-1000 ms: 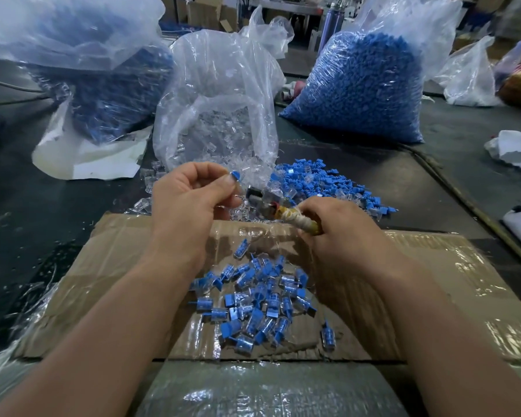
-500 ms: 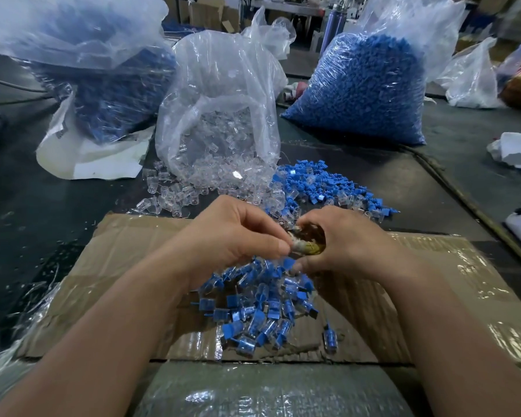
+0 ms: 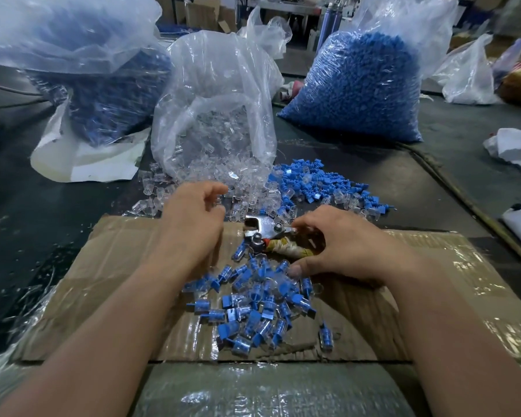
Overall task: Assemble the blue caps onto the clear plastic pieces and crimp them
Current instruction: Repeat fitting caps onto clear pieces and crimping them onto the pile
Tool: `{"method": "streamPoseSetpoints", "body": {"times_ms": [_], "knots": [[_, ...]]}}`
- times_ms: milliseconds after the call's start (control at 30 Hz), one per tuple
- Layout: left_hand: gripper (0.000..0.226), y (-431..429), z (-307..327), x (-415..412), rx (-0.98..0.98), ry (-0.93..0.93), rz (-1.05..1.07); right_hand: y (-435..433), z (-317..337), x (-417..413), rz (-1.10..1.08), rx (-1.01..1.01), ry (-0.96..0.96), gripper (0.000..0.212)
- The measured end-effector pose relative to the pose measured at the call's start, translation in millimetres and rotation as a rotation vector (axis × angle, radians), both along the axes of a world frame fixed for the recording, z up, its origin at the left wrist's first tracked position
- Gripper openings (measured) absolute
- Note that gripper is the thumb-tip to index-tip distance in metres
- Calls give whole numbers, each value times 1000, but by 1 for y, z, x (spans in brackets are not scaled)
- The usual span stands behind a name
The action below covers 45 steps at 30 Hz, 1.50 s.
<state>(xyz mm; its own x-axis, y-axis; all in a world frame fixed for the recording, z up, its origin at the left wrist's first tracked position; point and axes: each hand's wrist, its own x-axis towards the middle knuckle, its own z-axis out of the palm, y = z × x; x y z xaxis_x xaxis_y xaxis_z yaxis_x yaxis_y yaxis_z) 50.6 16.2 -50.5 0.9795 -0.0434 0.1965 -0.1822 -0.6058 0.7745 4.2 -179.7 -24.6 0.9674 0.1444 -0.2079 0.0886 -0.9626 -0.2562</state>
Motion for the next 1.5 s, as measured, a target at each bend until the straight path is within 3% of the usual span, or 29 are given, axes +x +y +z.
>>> {"method": "streamPoseSetpoints", "body": {"times_ms": [100, 200, 267, 367, 400, 500, 600, 700, 800, 933, 1033, 1200, 1333, 1500], "knots": [[38, -6, -6, 3, 244, 36, -78, -5, 0, 1, 19, 4, 22, 90], [22, -7, -6, 6, 341, 32, -79, -11, 4, 0, 20, 104, 36, 84], [4, -8, -4, 6, 252, 26, -56, -13, 4, 0, -42, 256, 1, 72], [15, -7, -3, 5, 35, 41, -27, -17, 0, 6, -170, 384, -240, 12], [14, -6, 0, 5, -111, 84, -13, -19, -2, 8, -225, 398, -344, 7], [8, -2, 8, 4, -621, 283, 17, -27, -8, 15, -398, 389, -559, 15], [4, -1, 15, 3, -818, 343, -20, -31, -17, 21, -472, 302, -592, 7], [5, -4, 19, -1, -949, 402, -104, -30, -26, 29, -415, 182, -576, 36], [9, -7, 21, -4, -957, 441, -142, -29, -32, 38, -383, 63, -424, 66], [8, -10, 22, -9, -951, 488, -196, -39, -38, 44, -505, 36, -208, 76], [8, -12, 21, -11, -917, 485, -217, -39, -38, 44, -399, 58, -195, 68], [11, -13, 20, -13, -885, 485, -227, -30, -33, 39, -166, 190, -338, 35], [8, -14, 21, -13, -893, 487, -253, -28, -30, 36, -150, 343, -435, 22], [31, -13, 22, -16, -847, 448, -291, -25, -27, 34, -234, 511, -559, 20]]}}
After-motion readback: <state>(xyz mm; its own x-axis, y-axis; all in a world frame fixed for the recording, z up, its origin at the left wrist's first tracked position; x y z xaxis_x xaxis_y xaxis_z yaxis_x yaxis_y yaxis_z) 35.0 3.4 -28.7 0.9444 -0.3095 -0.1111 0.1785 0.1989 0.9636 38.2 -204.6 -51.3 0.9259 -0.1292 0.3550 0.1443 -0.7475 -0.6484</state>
